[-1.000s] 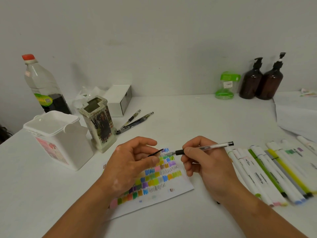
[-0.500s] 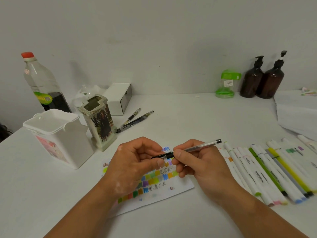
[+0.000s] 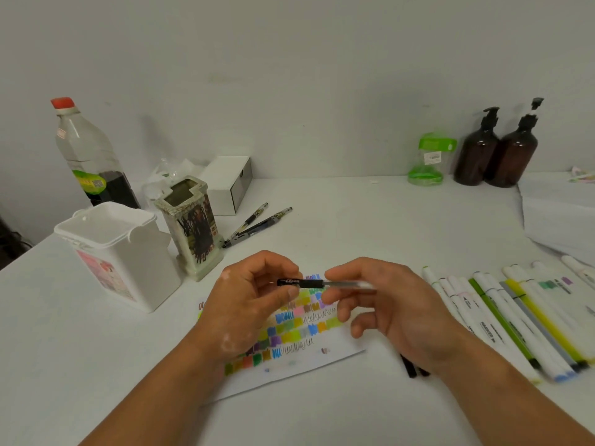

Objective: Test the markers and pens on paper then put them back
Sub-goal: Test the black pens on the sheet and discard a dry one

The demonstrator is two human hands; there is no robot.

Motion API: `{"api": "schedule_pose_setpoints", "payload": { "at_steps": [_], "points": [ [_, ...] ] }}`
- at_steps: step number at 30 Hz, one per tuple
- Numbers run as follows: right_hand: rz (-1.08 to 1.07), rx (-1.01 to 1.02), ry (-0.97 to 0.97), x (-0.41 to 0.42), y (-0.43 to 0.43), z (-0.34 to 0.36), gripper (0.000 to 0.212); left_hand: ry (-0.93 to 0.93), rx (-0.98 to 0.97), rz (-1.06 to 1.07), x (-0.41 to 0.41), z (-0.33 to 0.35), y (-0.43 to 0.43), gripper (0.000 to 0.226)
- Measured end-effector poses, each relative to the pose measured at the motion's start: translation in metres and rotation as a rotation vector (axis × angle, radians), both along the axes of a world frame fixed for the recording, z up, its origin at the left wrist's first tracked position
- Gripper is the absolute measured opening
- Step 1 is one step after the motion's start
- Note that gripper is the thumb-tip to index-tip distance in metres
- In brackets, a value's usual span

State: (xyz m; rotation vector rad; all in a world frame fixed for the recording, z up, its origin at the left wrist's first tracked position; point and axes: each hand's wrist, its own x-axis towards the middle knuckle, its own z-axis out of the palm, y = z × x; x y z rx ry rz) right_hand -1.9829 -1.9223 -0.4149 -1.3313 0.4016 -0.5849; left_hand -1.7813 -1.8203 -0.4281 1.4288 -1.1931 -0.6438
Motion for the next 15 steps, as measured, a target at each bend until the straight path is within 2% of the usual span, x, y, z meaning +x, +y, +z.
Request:
{"api": "schedule_pose_setpoints", "payload": {
  "at_steps": [3, 6, 9, 12, 15],
  "points": [
    [0.122, 0.037, 0.102, -0.005, -0.004, 0.001, 0.055, -0.078, 0.021, -0.042, 0.004, -0.002, 0.001, 0.032],
    [0.102, -0.256, 0.350, -0.003, 0.002, 0.002, 0.031, -0.192, 0.049, -0.135, 0.001, -0.006, 0.002, 0.036],
    [0.037, -0.461, 0.526, 0.001, 0.012, -0.002, 0.025, -0.309, 0.049, -0.139, -0.001, -0.010, 0.001, 0.043],
    [-0.174, -0.648, 0.658, 0.009, 0.012, -0.009, 0.013, -0.314, 0.096, -0.020, 0.003, -0.008, 0.000, 0.043],
    [-0.465, -0.756, 0.773, 0.006, -0.001, -0.012, 0.011, -0.351, 0.107, 0.101, 0.010, -0.008, -0.002, 0.029]
  ]
}}
